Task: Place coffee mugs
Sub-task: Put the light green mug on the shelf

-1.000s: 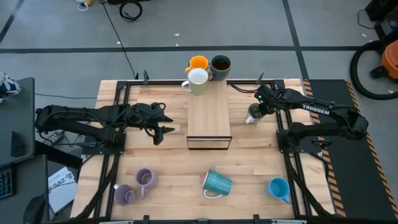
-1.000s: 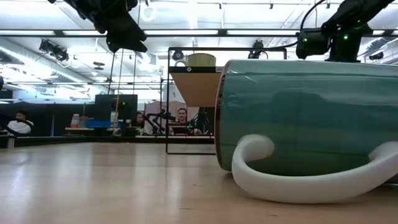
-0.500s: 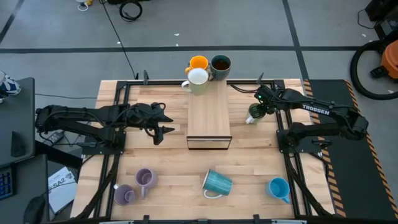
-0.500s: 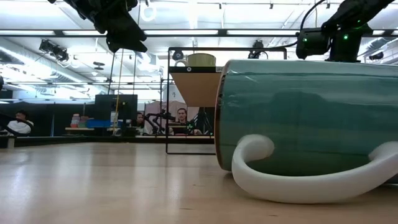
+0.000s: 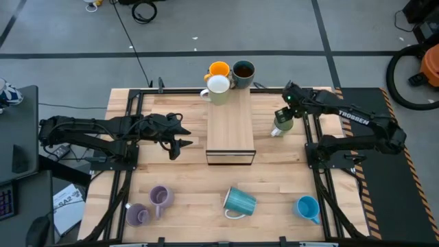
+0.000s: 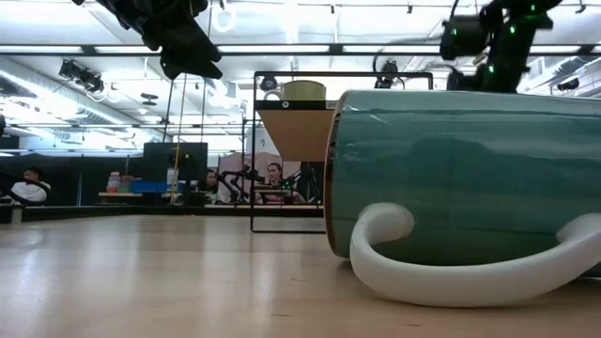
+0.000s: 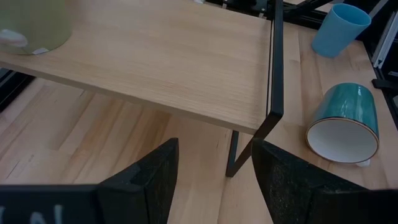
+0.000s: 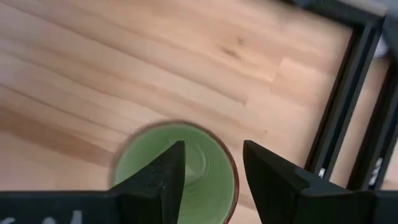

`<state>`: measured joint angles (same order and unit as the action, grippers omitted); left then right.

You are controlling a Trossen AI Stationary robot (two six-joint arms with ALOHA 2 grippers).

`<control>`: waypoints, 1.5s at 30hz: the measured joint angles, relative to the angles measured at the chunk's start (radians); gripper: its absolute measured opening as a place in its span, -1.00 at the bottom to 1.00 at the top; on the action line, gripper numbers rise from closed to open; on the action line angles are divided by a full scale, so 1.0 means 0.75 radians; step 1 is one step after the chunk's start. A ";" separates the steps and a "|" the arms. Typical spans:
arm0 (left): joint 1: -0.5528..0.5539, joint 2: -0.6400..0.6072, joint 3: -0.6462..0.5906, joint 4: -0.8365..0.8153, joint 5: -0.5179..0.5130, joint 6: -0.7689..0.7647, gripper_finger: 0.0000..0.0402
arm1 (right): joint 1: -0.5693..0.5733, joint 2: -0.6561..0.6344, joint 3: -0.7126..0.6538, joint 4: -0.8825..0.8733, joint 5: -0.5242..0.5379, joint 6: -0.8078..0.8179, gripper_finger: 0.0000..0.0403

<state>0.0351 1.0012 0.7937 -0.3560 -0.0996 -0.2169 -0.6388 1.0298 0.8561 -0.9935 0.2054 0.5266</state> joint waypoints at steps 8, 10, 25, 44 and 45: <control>0.000 0.000 0.000 0.000 0.000 0.002 0.05 | 0.042 -0.002 0.224 -0.033 -0.289 -0.388 -0.17; 0.000 0.000 0.000 0.000 0.000 0.000 0.05 | 0.088 -0.003 0.228 -0.036 -0.431 -0.460 -0.17; 0.000 0.000 0.000 0.000 0.000 0.002 0.05 | 0.402 -0.004 0.080 -0.193 -0.196 -0.831 -0.17; 0.000 0.000 0.000 0.000 0.000 -0.009 0.05 | 0.407 -0.004 -0.132 -0.015 -0.097 -0.952 -0.18; 0.000 0.000 0.000 0.000 0.000 -0.009 0.05 | 0.407 -0.004 -0.141 -0.006 -0.089 -0.952 -0.18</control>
<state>0.0349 1.0012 0.7937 -0.3561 -0.0997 -0.2234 -0.3332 1.0271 0.7503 -0.9977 0.1386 -0.1872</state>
